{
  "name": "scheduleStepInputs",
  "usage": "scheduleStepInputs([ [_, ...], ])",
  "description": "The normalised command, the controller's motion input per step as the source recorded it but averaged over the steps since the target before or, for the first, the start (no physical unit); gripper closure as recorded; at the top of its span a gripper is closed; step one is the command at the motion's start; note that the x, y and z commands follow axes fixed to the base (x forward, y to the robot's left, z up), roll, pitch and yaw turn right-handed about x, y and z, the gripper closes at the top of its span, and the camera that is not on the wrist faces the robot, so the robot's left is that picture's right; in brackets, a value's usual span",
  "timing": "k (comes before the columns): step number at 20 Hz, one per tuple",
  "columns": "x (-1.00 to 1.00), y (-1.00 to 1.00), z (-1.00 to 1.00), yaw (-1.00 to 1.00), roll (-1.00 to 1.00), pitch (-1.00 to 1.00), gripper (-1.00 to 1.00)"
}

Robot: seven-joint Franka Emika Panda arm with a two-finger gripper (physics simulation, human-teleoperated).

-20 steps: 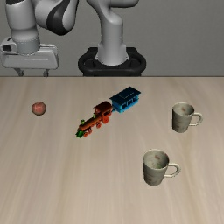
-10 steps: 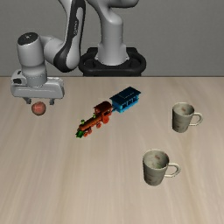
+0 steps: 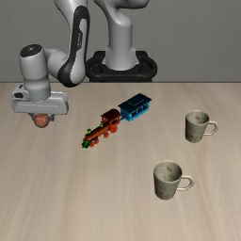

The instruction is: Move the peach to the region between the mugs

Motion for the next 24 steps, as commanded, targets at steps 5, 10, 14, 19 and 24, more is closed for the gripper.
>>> scheduleStepInputs([
  [5,1.0,0.0,0.0,0.0,0.0,0.0,1.0],
  [10,1.0,0.0,0.0,0.0,0.0,0.0,1.0],
  [14,1.0,0.0,0.0,0.0,0.0,0.0,1.0],
  [19,0.6,0.4,0.0,0.0,0.0,0.0,1.0],
  [24,0.0,1.0,0.0,0.0,0.0,0.0,1.0],
])
